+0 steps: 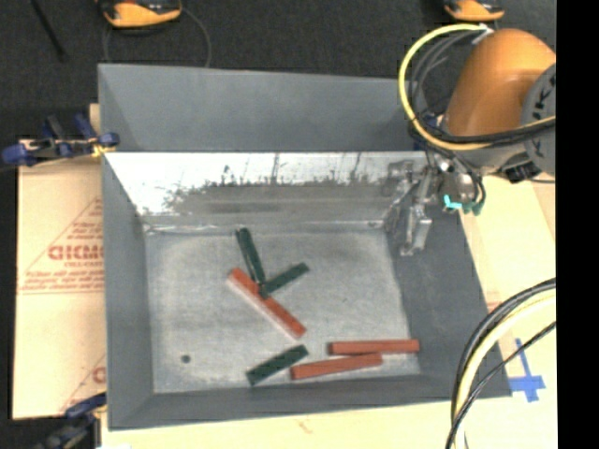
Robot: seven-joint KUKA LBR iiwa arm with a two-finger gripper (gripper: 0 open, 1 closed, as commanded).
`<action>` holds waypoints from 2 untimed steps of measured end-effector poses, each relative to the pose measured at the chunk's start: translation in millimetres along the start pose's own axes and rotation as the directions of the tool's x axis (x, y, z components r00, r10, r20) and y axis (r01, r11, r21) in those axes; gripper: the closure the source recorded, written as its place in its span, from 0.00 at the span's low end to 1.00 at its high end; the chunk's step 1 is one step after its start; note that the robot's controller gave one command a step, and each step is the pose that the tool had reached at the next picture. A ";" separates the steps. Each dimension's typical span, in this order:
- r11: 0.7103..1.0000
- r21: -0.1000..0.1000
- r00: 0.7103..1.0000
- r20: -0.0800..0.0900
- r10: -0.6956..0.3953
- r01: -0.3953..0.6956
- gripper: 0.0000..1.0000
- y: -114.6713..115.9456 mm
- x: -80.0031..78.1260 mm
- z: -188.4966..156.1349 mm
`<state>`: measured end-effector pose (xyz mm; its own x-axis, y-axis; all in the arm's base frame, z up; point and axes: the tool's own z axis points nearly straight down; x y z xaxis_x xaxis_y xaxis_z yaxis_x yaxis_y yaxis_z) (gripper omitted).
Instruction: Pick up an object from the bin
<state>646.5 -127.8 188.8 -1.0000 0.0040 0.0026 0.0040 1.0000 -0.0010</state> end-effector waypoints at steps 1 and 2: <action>0.999 -0.005 0.999 -0.005 -0.047 0.047 0.00 95.9 72.3 84.1; 0.937 0.005 0.937 0.010 -0.349 0.349 0.00 59.3 28.0 60.1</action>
Offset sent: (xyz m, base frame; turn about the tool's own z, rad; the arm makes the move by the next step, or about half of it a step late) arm -0.0691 0.0918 -0.0799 -0.0395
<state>618.6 -68.5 128.7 -0.9384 -0.3456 -0.0075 -0.3455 0.9384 -0.0046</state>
